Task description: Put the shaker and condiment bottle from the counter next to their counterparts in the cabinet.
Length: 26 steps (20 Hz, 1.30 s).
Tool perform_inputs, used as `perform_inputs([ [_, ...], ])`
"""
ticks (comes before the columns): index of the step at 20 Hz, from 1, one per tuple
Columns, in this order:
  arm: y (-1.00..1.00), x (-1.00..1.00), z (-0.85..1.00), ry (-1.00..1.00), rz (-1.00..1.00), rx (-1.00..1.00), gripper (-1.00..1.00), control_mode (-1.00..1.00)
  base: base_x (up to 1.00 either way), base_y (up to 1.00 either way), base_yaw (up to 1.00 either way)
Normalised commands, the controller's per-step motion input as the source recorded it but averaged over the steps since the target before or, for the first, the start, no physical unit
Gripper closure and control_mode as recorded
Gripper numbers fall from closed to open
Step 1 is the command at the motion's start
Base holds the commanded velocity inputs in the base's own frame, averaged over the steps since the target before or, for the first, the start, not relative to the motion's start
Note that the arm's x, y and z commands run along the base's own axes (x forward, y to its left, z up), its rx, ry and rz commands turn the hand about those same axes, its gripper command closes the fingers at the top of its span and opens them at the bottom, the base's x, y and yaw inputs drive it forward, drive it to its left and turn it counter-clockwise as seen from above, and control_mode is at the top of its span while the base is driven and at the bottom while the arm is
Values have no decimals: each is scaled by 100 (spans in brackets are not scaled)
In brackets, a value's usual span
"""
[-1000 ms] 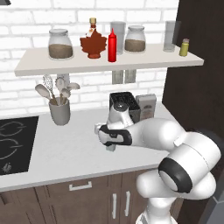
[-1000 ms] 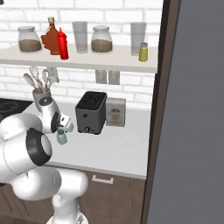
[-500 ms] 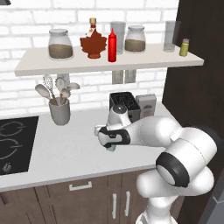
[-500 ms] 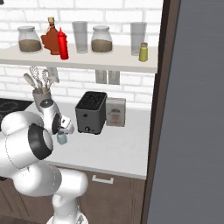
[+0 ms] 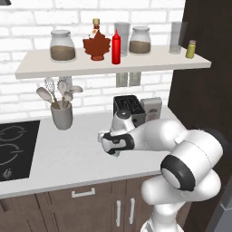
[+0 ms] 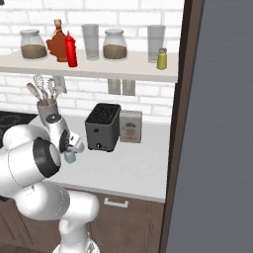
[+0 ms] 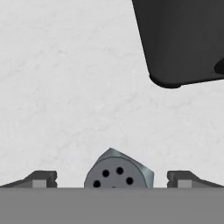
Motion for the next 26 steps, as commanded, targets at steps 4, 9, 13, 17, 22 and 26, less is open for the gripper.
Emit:
perform_inputs([
  [4,0,0,-5,0,0,0,-100,-100,0,0,0],
  [9,0,0,0,0,0,0,100,-100,0,0,0],
  [13,0,0,0,0,0,0,100,-100,0,0,0],
  [17,0,0,0,-1,0,0,100,-100,0,0,0],
  [22,-21,-16,56,-17,0,0,100,-100,0,0,0],
  [26,-18,-12,86,-19,2,-2,100,-100,0,0,0],
])
